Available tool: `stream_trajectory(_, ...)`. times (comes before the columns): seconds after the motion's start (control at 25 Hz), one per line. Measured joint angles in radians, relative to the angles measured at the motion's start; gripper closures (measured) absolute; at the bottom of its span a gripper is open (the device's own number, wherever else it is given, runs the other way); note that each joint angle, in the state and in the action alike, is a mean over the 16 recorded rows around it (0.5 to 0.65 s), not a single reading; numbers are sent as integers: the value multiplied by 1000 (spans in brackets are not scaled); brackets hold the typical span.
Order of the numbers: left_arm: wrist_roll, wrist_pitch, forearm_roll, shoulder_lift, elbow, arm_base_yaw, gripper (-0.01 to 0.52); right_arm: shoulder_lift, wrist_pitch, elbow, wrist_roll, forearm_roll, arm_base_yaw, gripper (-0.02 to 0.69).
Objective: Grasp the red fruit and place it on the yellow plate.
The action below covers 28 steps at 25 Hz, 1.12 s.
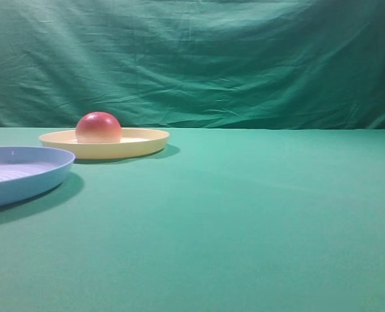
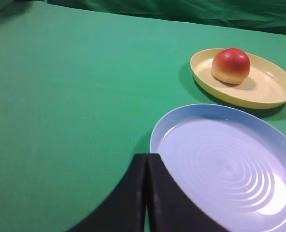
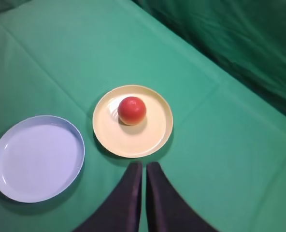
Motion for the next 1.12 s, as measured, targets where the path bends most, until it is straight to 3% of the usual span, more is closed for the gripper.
stream_trajectory(0.28, 0, 0, 0, 0, 0, 0, 514, -210, -39, 153, 25, -23, -7, 665)
stream_trajectory(0.56, 0, 0, 0, 0, 0, 0, 514, -463, -152, 450, 49, -10, -55, 665)
stream_trajectory(1.12, 0, 0, 0, 0, 0, 0, 514, -1026, -525, 1134, 30, 38, -398, 665)
